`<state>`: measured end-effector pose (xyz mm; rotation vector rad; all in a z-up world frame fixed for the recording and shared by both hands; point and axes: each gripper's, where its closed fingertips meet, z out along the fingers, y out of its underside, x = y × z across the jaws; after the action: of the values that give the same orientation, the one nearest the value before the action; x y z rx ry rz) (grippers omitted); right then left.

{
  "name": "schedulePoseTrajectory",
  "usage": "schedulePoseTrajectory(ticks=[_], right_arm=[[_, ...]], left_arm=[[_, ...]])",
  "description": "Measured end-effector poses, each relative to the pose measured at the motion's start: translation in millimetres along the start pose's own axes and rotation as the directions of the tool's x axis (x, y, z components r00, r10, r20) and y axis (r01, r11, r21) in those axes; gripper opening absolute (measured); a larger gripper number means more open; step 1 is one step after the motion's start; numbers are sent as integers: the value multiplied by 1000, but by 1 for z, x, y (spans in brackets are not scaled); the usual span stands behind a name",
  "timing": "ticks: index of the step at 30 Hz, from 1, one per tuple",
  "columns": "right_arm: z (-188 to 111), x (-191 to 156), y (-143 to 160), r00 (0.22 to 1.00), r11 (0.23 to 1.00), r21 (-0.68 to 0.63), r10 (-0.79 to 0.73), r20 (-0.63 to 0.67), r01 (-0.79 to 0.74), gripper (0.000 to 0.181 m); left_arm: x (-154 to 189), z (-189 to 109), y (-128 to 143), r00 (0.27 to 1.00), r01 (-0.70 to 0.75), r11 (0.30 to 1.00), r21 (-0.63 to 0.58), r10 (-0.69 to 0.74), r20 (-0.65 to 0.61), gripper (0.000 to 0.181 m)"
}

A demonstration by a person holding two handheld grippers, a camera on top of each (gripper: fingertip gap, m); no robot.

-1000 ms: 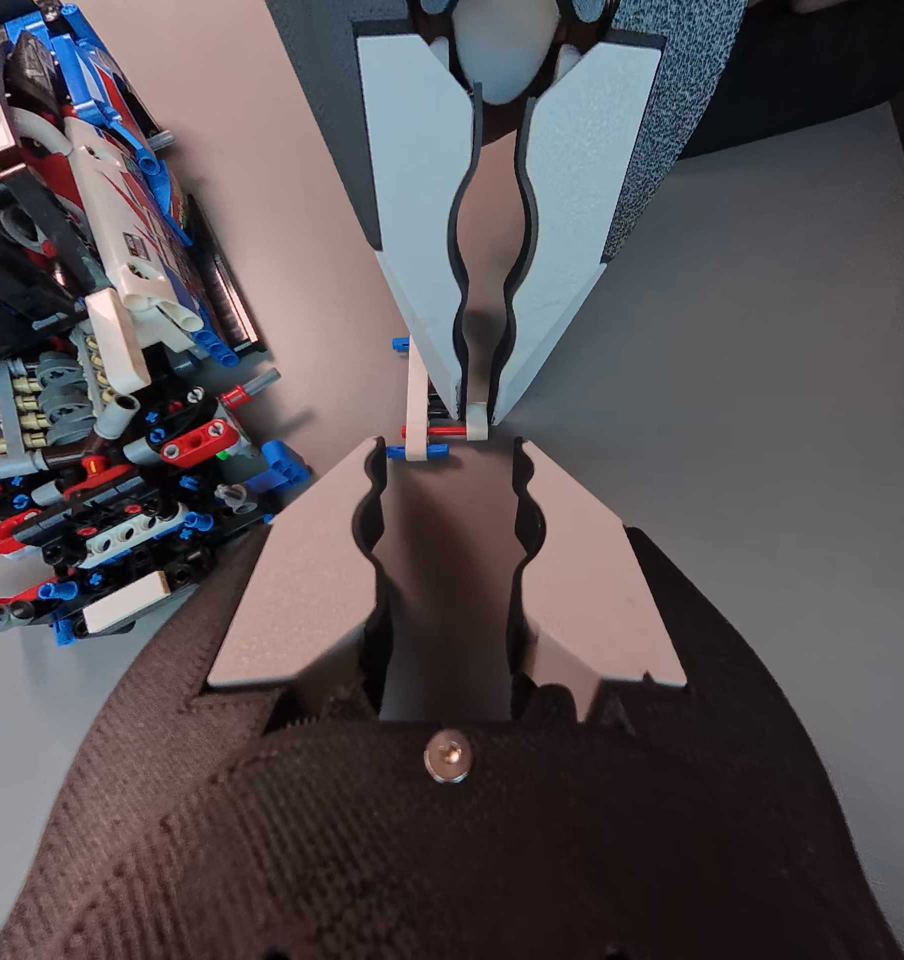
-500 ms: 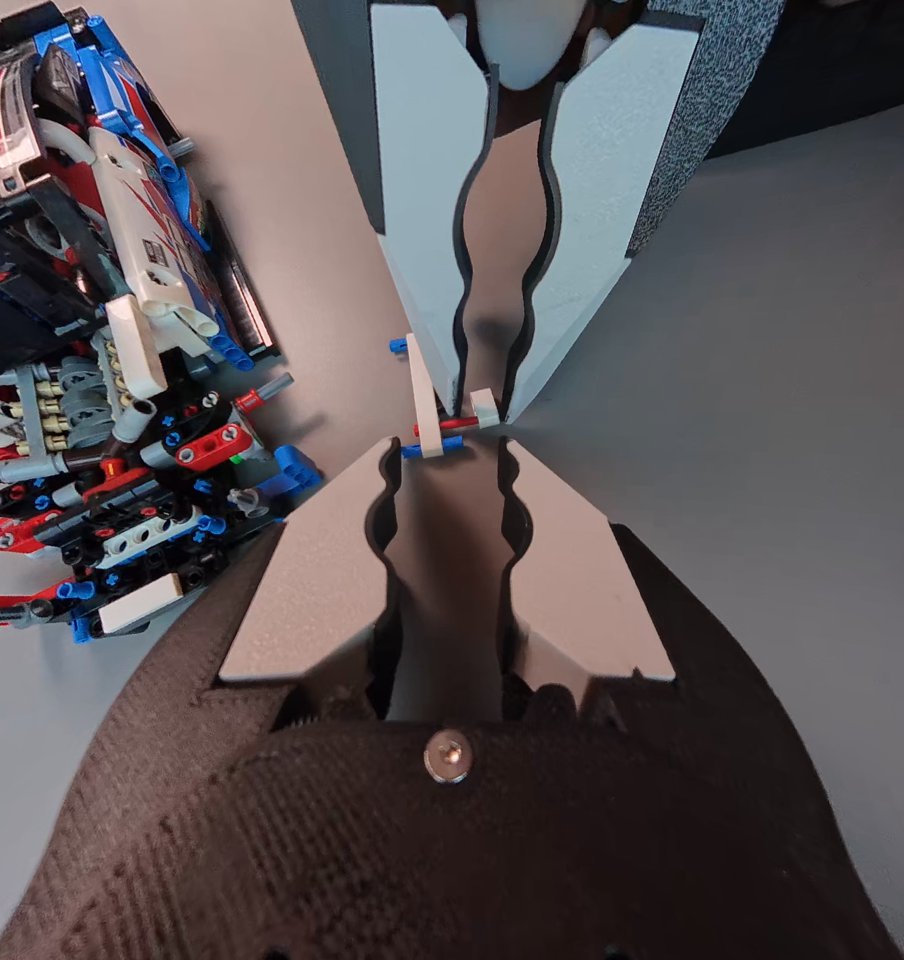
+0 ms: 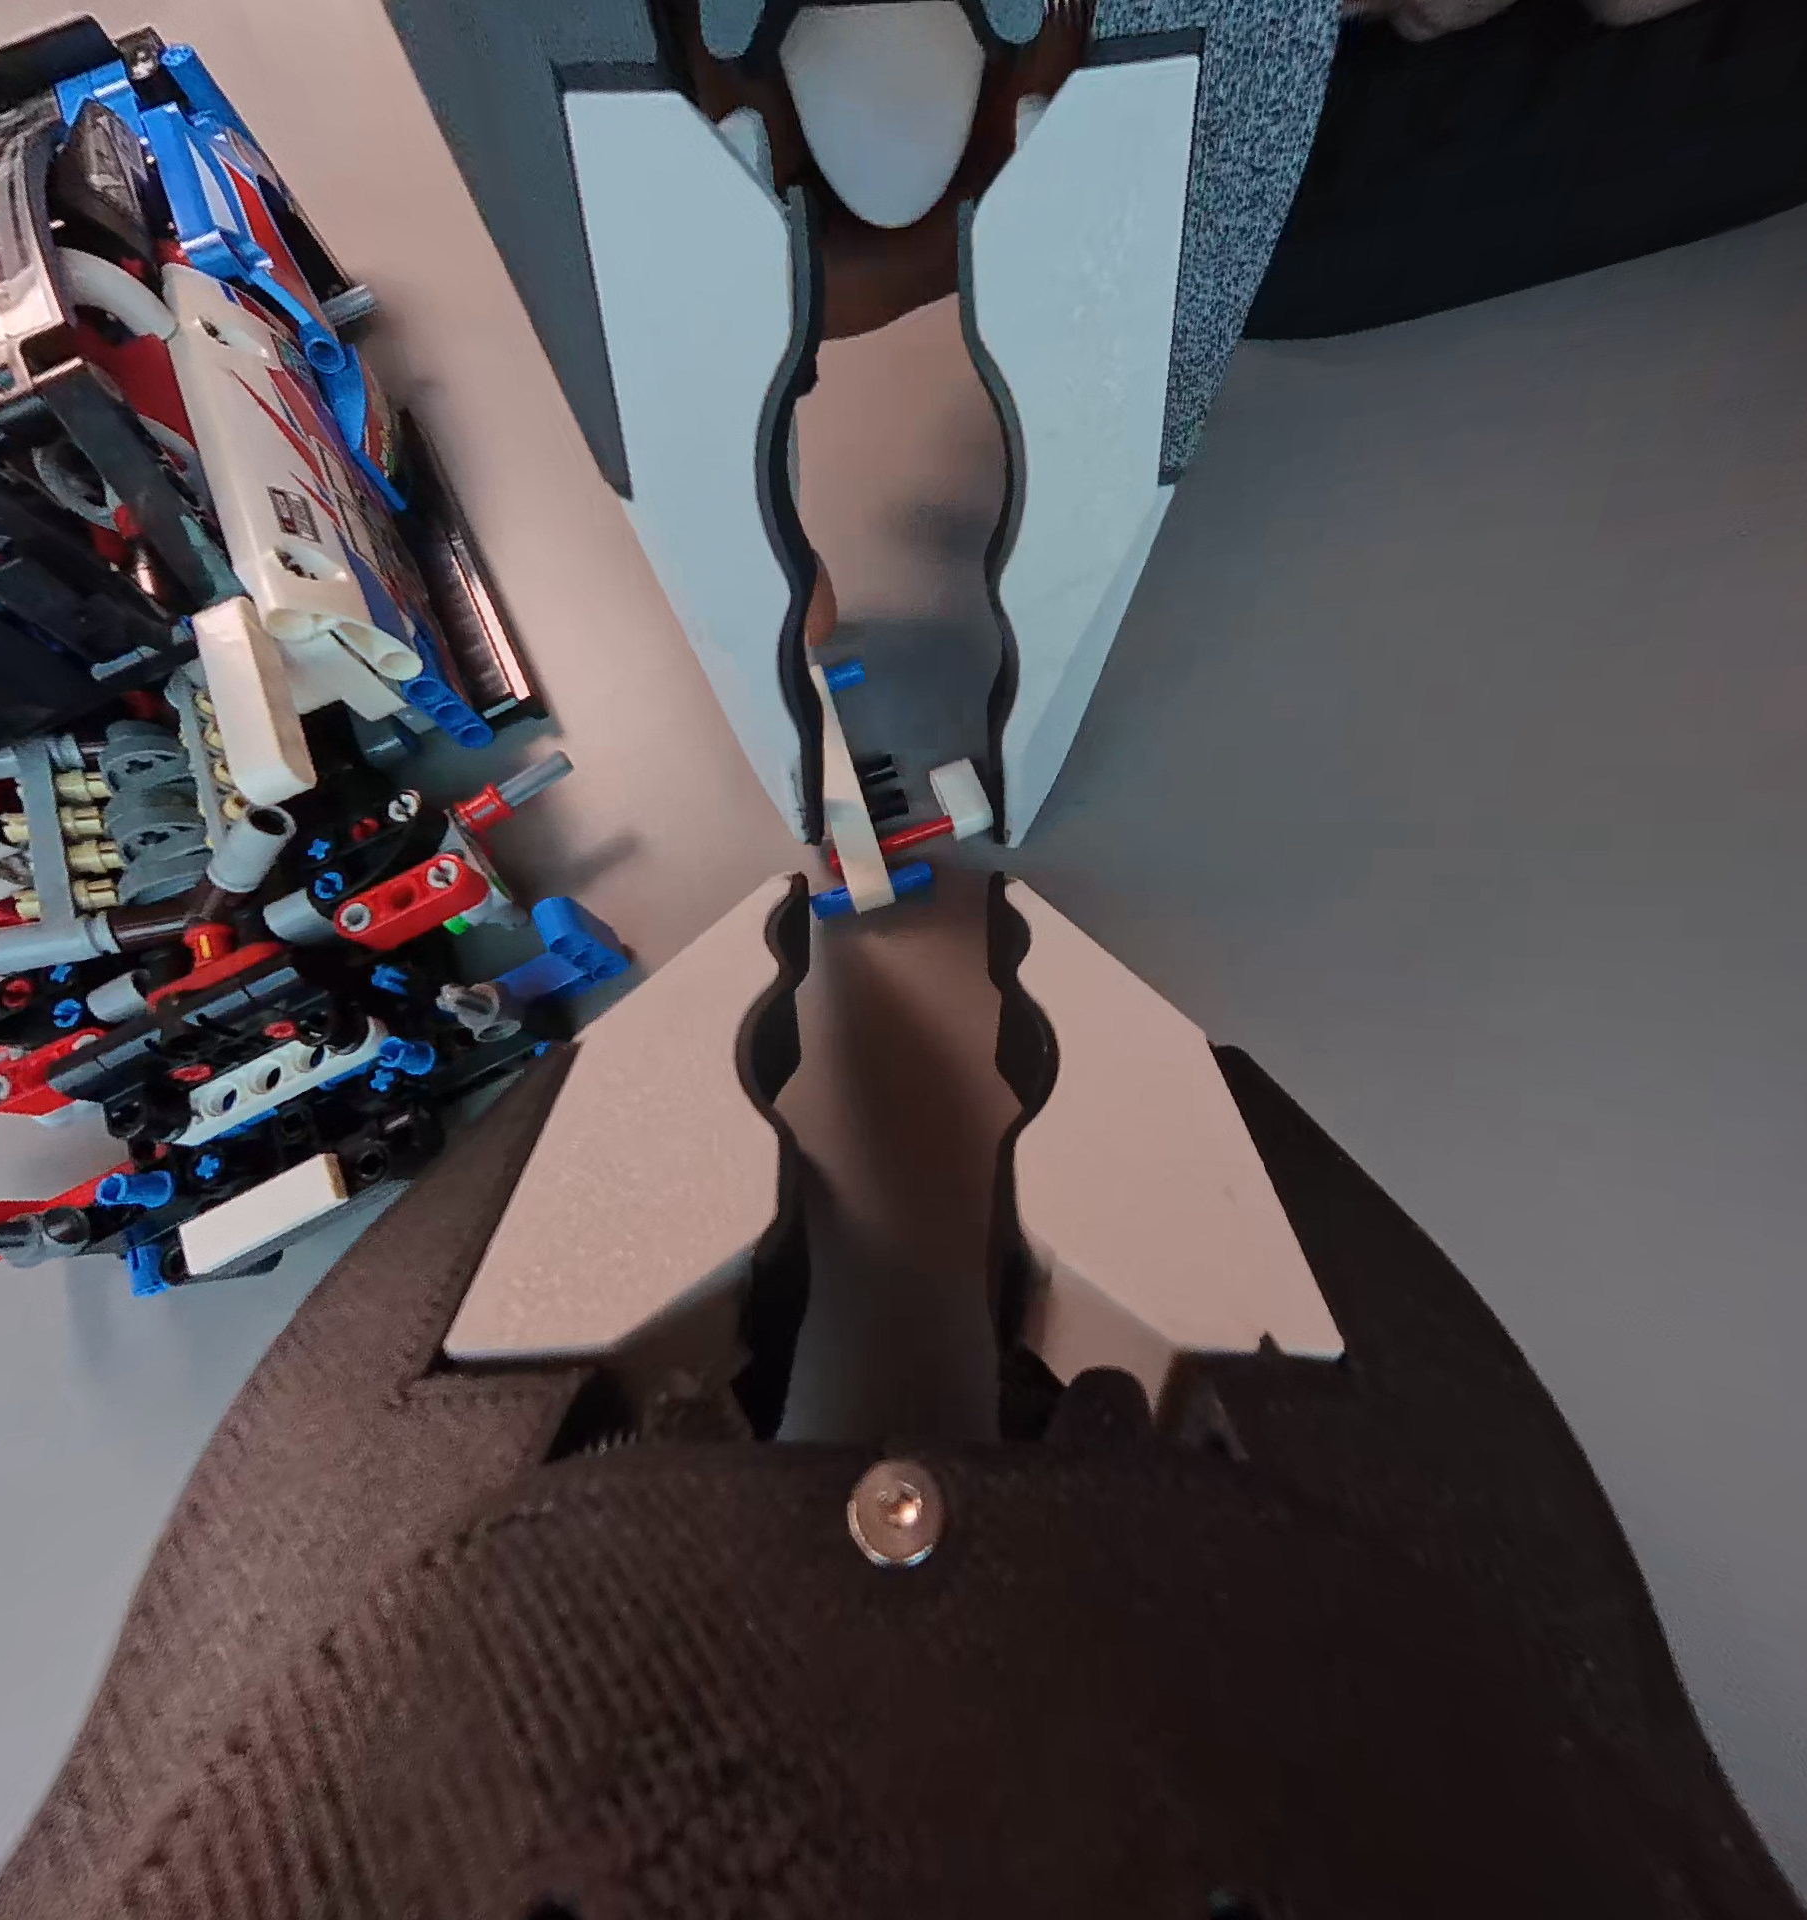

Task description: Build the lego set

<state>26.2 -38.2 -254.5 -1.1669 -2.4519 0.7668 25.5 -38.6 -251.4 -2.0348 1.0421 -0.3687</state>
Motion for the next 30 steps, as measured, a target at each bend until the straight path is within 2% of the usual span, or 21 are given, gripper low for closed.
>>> schedulePoseTrajectory(ticks=[8,10,18,20,23,30], right_arm=[[0,-1,-1,999,999,42,-27,19,26,30],[0,-2,-1,999,998,51,-42,26,41,29],[0,-5,-1,996,997,35,-73,52,71,25],[0,-5,-1,996,997,36,-75,44,74,27],[-2,-4,0,997,997,35,-70,44,68,39],[-4,-10,4,991,996,23,-88,100,86,43]], left_arm=[[3,0,0,1000,-5,1000,-6,5,-2,31],[7,1,-2,1000,-15,1000,4,15,-19,25],[5,2,-3,999,-34,999,5,34,-4,23],[5,2,-3,999,-32,999,5,32,-10,24],[4,3,-3,999,-33,999,5,33,-8,24],[4,7,-6,998,-63,998,-5,63,-3,15]])
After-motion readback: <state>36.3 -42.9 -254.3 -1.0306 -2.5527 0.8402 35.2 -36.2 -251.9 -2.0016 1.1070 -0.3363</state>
